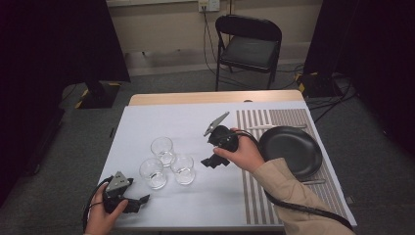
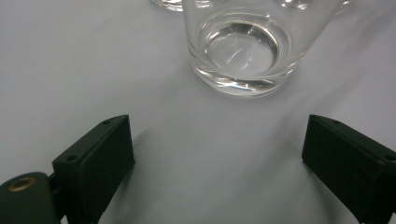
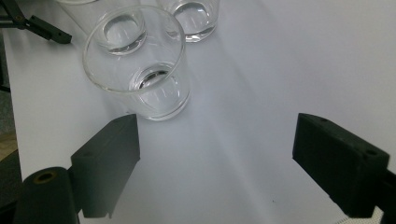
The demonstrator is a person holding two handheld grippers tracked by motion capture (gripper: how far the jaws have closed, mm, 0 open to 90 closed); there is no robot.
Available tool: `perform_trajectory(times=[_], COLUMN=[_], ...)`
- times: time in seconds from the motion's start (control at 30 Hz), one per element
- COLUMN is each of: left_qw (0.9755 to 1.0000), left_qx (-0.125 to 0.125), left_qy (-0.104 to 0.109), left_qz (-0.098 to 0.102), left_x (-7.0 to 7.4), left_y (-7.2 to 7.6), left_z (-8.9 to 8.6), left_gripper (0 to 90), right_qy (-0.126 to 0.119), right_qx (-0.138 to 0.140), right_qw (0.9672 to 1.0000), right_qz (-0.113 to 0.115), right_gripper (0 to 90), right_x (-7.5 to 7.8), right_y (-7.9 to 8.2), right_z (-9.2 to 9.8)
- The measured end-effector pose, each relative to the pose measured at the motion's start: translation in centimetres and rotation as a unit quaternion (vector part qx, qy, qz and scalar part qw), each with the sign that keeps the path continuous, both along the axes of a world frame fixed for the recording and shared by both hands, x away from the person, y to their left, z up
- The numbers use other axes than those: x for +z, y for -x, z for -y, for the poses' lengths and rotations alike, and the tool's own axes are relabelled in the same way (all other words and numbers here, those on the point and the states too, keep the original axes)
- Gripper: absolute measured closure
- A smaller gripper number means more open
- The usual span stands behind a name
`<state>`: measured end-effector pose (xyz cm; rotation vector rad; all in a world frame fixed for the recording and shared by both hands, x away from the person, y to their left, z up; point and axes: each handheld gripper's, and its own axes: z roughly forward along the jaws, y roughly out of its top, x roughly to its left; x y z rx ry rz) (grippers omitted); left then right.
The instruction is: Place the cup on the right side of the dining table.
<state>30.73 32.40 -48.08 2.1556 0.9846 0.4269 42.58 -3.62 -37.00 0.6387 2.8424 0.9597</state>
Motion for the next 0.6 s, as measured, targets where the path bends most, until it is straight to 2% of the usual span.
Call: perform_trajectory(times=[0.6], left_qw=[1.0], left_qx=[0.0], left_qy=[0.0], left_qz=[0.0], left_x=[0.0], left_y=[0.0], left_z=[0.0], left_gripper=[8.1], right_qy=[0.001], right_qx=[0.007], right_qw=[1.0], right_qz=[-0.004], right_gripper=[13.9], right_x=[0.1], right_y=[-0.3], right_z=[-1.4])
